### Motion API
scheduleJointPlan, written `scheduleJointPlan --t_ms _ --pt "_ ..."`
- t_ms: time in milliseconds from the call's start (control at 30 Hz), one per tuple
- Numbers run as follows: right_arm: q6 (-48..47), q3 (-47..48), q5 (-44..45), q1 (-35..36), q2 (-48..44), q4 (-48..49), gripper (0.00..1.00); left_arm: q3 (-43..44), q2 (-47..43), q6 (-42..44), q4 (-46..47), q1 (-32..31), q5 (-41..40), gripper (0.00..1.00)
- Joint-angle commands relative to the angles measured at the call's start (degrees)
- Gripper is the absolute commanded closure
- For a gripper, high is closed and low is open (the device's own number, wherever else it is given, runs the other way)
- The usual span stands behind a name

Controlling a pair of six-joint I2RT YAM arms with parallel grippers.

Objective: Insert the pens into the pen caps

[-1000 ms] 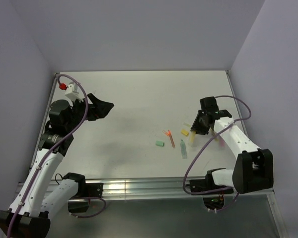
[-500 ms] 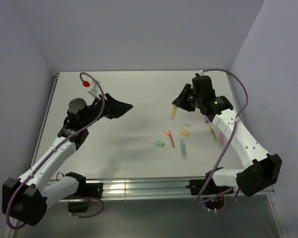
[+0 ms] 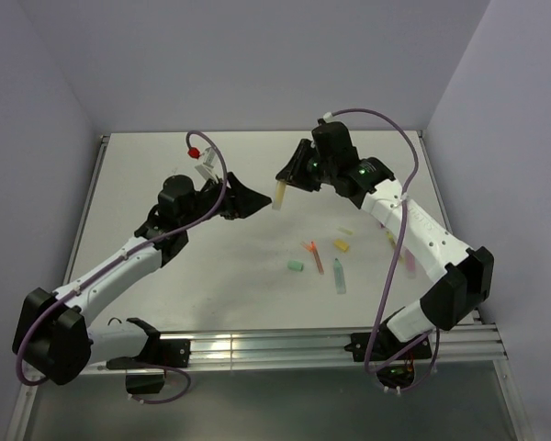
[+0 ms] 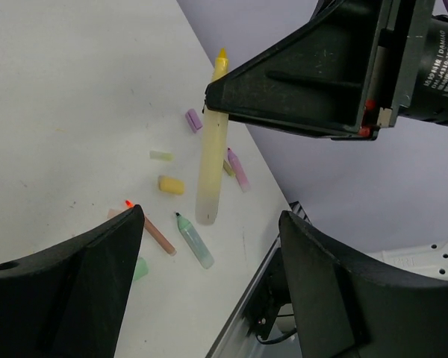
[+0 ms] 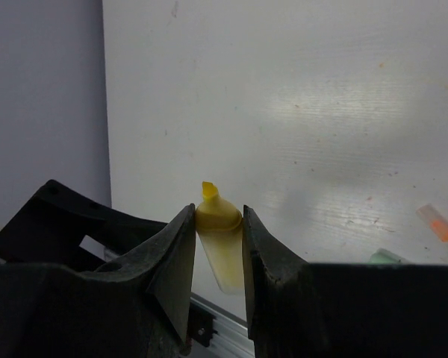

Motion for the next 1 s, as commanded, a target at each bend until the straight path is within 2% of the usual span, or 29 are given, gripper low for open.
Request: scheduleJointPlan --t_ms 0,600,700,800,933,967 --pt "2.1 4.0 0.6 2.2 0.8 2.5 1.00 3.1 1.0 1.2 2.6 -0.7 -1.4 0.22" --pt "5.1 8.7 0.1 7.7 5.5 4.3 1.00 3.5 1.6 1.9 1.5 -0.8 -2.3 0.29" --pt "5.2 9.3 -0.1 8.4 6.1 4.2 1.00 3.7 1.6 2.0 1.0 -0.7 -2.4 0.32" --pt "5.0 9.7 -0.2 8.8 6.6 4.0 1.00 3.6 1.3 2.1 0.8 -0.8 -2.6 0.39" --pt "4.8 9.7 -0.2 9.1 7.2 3.8 1.00 3.9 1.1 2.3 0.3 -0.8 -2.5 0.55" --pt "4.8 9.4 0.1 9.2 7.2 3.8 1.00 4.0 1.2 2.3 0.1 -0.8 -2.5 0.68"
